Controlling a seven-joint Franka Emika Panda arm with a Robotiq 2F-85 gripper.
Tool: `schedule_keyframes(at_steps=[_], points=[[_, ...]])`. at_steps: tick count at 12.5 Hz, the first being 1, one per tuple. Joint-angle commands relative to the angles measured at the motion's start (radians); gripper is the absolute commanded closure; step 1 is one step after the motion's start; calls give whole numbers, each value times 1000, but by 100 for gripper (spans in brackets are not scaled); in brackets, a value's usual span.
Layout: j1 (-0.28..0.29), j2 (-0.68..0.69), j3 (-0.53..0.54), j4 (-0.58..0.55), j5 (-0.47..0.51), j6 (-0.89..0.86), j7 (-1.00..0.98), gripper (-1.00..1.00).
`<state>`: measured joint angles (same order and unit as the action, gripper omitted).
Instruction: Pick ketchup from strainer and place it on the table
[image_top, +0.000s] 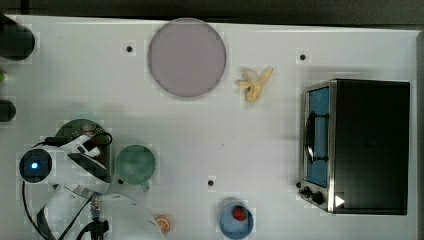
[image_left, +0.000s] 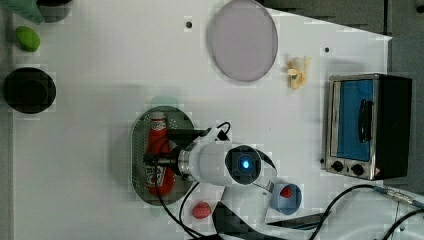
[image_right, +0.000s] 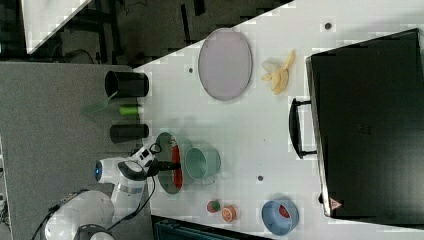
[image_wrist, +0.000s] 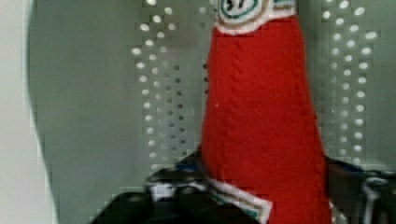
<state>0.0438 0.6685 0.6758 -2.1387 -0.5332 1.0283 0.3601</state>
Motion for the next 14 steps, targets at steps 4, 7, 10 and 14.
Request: schedule_keyframes(at_steps=[4, 7, 10, 14], points=[[-56, -169, 123, -5, 141, -23, 45, -13], [-160, -257, 265, 29, 350, -165, -15, -13], [-243, -298, 336, 136, 439, -391, -154, -13], [-327, -323, 336, 280, 439, -590, -258, -13]])
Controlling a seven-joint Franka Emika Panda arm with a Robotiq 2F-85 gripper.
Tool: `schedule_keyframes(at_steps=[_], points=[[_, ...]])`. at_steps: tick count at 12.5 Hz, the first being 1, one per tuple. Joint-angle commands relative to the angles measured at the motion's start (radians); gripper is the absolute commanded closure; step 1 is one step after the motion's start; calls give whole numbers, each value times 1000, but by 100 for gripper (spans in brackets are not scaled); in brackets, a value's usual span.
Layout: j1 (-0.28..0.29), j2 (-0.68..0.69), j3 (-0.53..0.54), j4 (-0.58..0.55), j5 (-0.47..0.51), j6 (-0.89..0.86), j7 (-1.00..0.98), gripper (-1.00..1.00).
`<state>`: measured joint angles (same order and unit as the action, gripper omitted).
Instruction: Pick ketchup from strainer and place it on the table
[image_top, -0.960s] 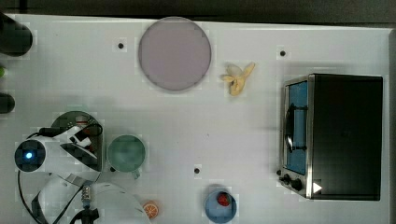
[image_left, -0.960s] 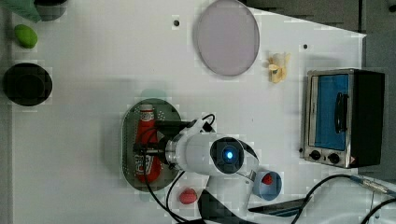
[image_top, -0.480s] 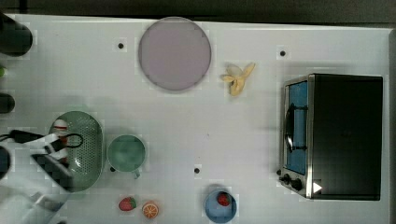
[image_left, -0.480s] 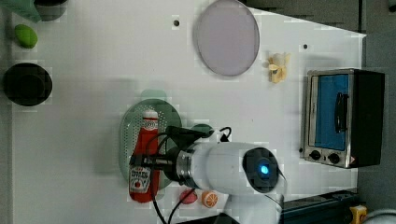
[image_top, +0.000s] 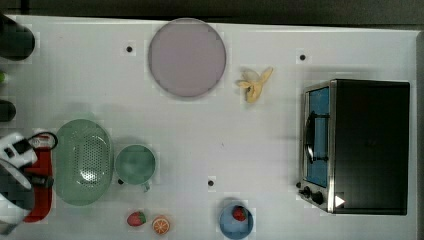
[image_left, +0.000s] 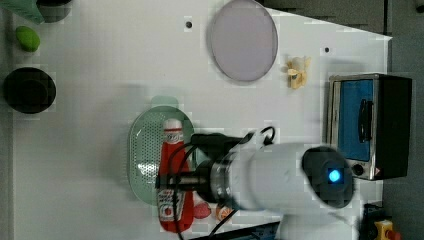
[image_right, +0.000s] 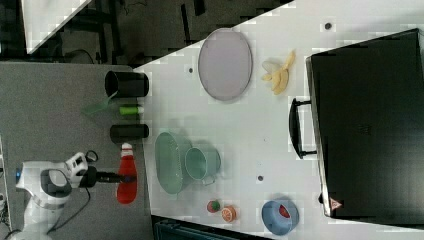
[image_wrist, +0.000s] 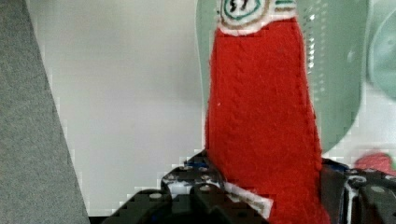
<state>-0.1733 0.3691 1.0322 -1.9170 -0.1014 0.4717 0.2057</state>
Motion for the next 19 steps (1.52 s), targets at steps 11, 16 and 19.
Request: schedule_keyframes(at_steps=[11, 16, 19], points=[[-470, -99, -62, 153, -91, -279, -379, -13], [-576, -102, -109, 119, -129, -275, -626, -13], [-621, -101, -149, 11, -129, -172, -668, -13]])
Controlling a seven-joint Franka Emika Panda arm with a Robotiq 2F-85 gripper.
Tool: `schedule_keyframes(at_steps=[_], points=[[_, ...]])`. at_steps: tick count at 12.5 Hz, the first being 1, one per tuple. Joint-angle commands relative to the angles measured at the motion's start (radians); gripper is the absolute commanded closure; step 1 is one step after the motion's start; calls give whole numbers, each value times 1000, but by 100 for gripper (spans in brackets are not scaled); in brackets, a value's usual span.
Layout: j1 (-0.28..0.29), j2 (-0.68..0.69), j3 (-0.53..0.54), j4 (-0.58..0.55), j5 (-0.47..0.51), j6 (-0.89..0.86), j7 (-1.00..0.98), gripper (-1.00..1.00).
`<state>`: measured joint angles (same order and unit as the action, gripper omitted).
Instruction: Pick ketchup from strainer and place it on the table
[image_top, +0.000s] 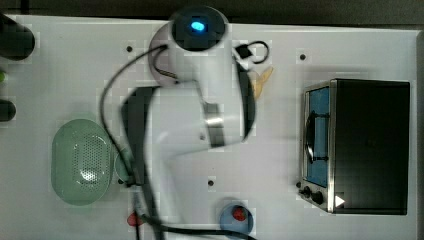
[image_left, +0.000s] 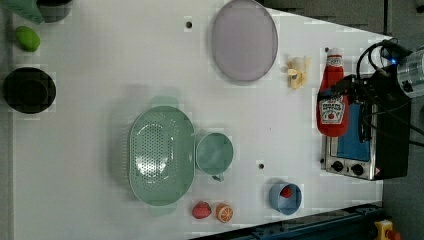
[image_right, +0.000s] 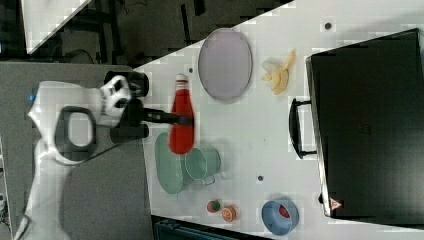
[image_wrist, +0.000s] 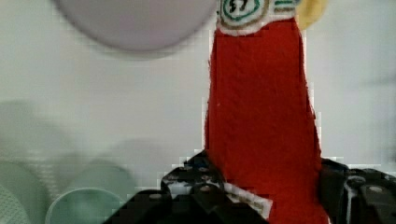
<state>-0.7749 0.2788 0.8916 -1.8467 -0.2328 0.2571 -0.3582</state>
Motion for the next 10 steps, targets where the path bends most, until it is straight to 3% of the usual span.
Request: schedule_keyframes(at_steps=[1, 7, 8, 10], points=[[-29, -10, -25, -109, 3, 105, -112, -13], [-42, 13, -123, -383, 2, 460, -111, -13], [-41, 25, -131, -409, 2, 513, -109, -20], [-40, 56, -132, -436, 0, 570, -105, -60]])
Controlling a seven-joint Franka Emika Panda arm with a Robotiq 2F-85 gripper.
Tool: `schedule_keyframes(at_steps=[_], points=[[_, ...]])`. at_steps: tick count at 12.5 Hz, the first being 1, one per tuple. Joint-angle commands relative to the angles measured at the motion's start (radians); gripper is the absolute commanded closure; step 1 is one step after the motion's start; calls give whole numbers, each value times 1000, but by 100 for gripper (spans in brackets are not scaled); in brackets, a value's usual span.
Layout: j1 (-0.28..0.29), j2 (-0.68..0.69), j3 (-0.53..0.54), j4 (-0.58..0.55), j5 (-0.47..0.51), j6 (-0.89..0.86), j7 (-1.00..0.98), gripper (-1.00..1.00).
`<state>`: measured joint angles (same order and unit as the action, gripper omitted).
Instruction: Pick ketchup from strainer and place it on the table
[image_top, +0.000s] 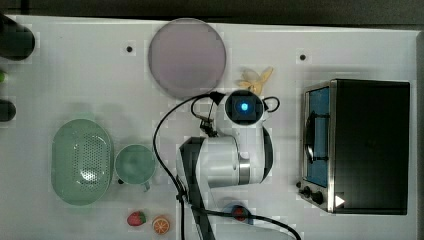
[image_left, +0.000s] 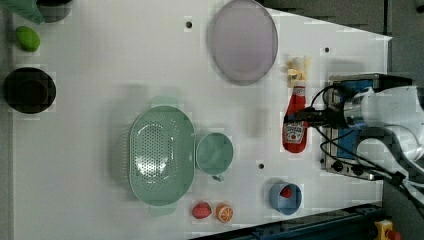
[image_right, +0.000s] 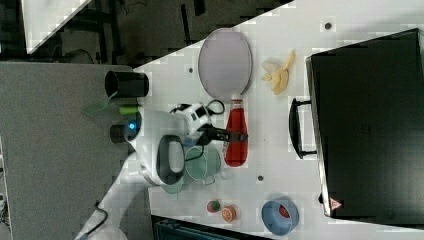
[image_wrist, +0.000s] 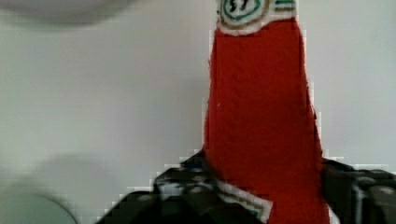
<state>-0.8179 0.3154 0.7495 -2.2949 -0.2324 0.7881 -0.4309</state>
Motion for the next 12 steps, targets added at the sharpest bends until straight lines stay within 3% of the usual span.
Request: schedule_keyframes(at_steps=[1, 2, 6, 9, 12], points=[[3, 32, 11, 10, -8, 41, -30, -82], [1, 30, 11, 15, -15, 40, -30, -99], [2, -76, 31, 106, -10, 0, -29, -100], [1, -196, 36, 231, 13, -172, 72, -100], [1, -273, 30, 366, 138, -409, 316, -100]])
